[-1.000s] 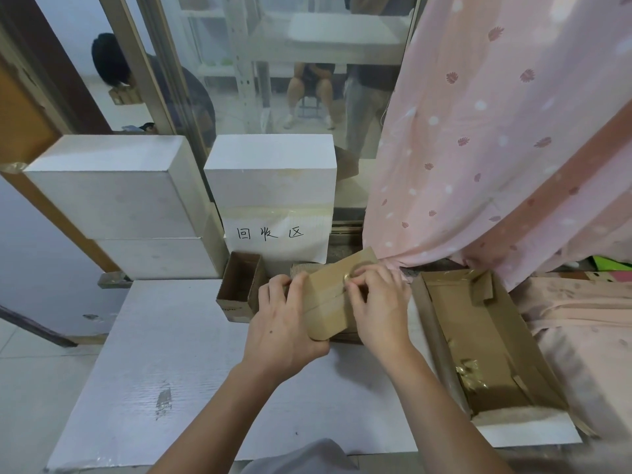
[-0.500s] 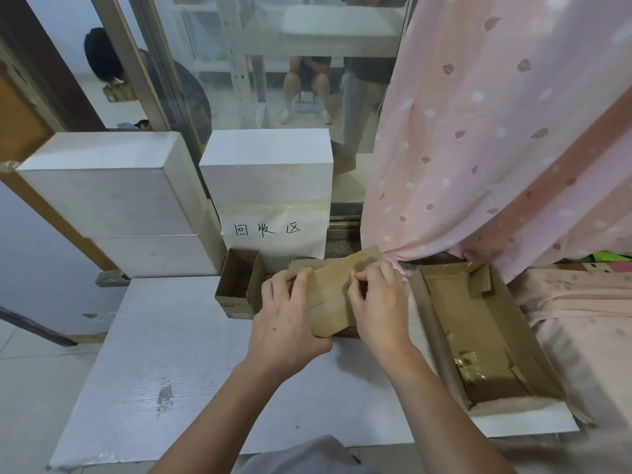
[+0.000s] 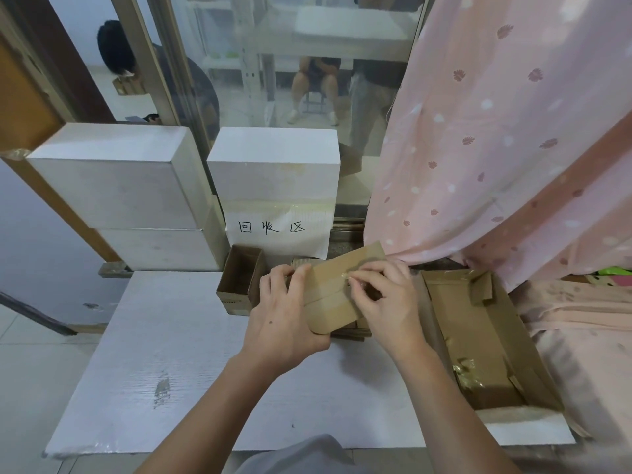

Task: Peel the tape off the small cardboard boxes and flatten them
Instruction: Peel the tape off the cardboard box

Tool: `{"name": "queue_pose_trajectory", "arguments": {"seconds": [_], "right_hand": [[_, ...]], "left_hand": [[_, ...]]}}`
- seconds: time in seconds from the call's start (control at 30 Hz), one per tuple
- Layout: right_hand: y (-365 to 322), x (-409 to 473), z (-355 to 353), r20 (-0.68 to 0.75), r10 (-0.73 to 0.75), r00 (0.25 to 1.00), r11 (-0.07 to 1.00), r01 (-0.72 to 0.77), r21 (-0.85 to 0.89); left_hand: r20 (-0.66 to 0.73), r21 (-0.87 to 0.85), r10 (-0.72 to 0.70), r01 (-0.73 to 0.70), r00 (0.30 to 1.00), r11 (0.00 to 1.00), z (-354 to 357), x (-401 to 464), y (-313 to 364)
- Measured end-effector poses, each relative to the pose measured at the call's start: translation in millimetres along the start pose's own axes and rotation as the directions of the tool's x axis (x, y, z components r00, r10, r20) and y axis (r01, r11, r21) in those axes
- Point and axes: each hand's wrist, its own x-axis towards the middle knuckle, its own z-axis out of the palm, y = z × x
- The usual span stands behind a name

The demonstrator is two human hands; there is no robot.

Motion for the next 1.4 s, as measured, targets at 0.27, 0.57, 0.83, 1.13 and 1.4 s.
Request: {"name": "queue_pose_trajectory", "arguments": {"seconds": [0.27,0.57,0.83,1.13,1.4], "right_hand": [[5,0,5,-0.072,0.229,0.971,0.973,-0.231,-0.022],[4,-1,10,-0.067,0.193,0.979,0.974,-0.200,-0.109],[14,9,-7,0.003,0.138,0.990,0.990,-0.138,-0.004],[9,0,1,0.104,0.258,0.961,0.946,-0.273,0.176],[6,1,14,0.006,0.396,0.918,0.915,-0.395,0.080]], "left_hand": [[-0.049,-0.024,-0.025,0.024,0.998,0.999,-1,0,0],[0.000,0.022,0.013,-0.013,1.000,1.000,2,-3,1],[0.001,-0.032,-0.033,0.033,0.999,0.999,3,-3,-11],[-0.024,-0.016,-0.048,0.048,0.999,0.999,3,0,-17],[-0.007,0.023,-0.015,0.015,1.000,1.000,5,2,-12]]}}
